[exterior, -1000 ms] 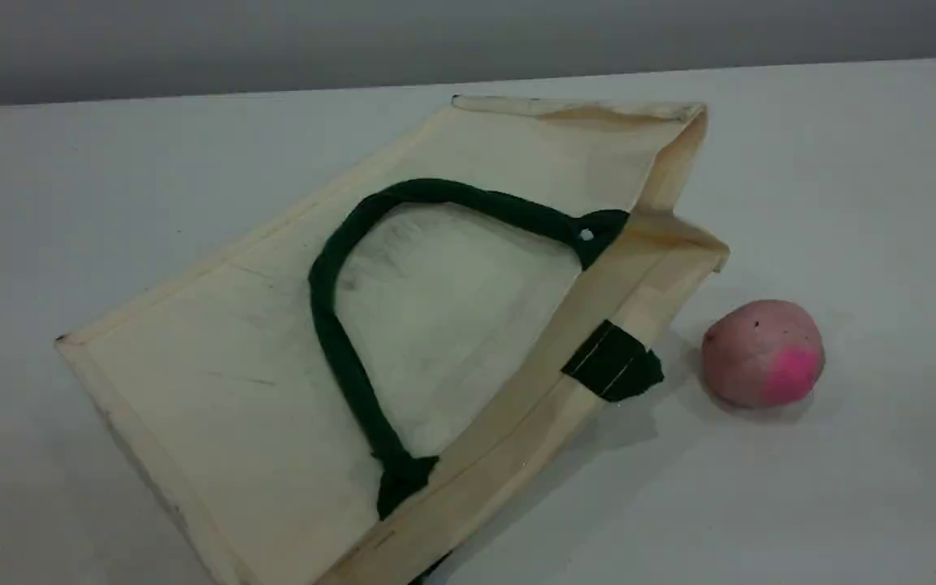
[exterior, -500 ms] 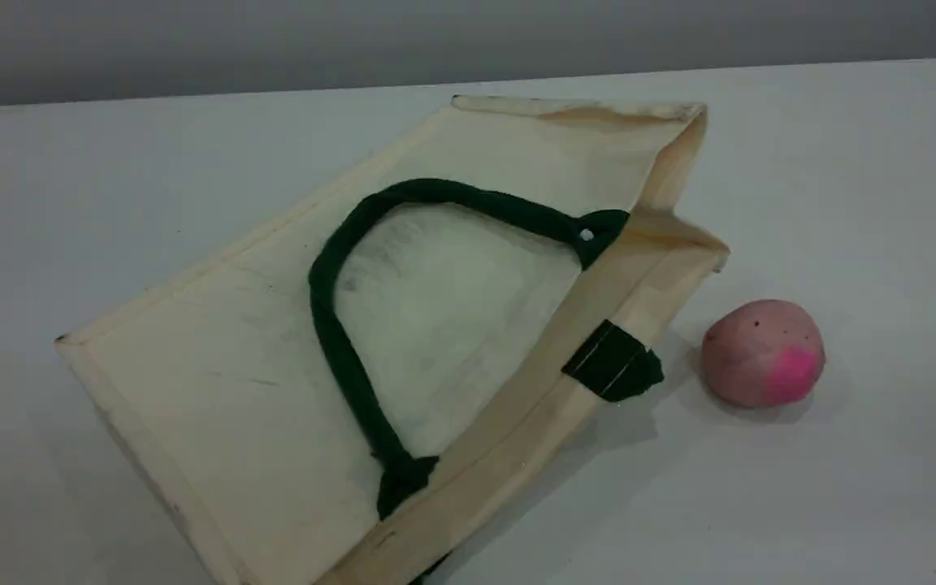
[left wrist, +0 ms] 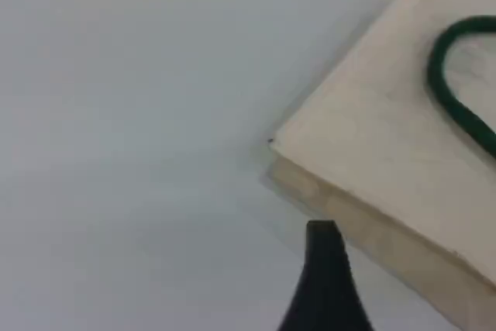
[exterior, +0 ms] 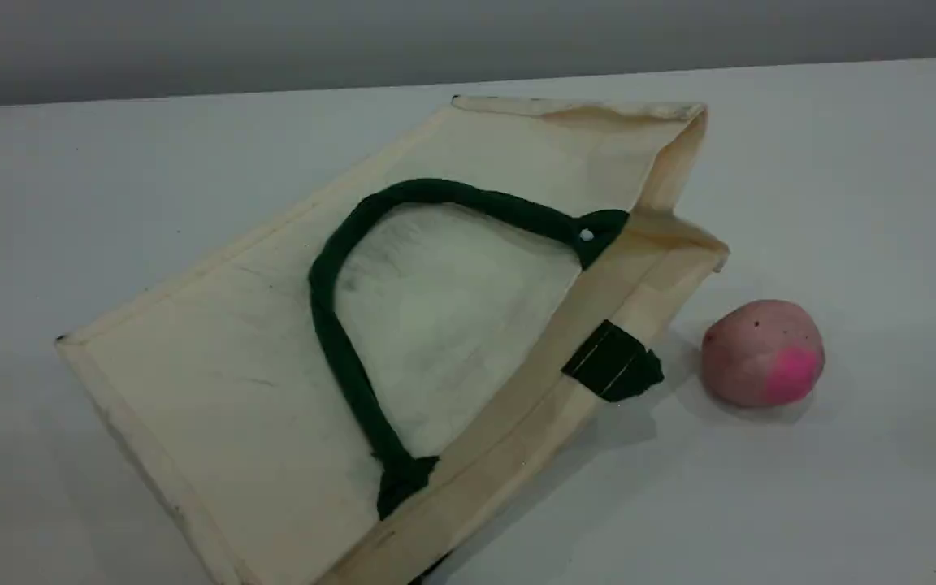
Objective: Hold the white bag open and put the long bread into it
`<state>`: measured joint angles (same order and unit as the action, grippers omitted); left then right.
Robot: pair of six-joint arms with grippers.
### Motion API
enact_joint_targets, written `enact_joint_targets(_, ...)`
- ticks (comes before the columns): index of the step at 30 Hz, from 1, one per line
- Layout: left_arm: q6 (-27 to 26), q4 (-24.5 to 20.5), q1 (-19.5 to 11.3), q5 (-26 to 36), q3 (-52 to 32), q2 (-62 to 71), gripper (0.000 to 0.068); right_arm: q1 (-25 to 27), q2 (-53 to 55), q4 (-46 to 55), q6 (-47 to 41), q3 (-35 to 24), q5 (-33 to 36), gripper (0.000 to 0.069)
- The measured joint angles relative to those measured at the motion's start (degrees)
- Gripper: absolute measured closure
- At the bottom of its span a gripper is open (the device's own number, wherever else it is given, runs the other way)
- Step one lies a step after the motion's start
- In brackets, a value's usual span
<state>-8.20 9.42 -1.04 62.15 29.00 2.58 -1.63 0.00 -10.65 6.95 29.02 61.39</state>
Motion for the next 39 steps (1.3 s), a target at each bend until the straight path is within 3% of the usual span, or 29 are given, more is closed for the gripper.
enact_joint_targets(7,0.0,-0.1,-0.4,0.2,0.1,-2.7,0.0209,0.0,0.0,-0.6,0.0,0.1,0.3,0.0148)
enact_joint_targets(15,-0.1,-0.1,1.8,0.2,0.1,-2.7,0.0209,0.2,0.0,-0.6,0.0,0.1,0.2,0.0148)
enact_joint_targets(39,-0.1,-0.1,1.8,0.2,0.1,-2.6,0.0209,0.4,0.0,-0.8,0.0,0.1,0.1,0.0148)
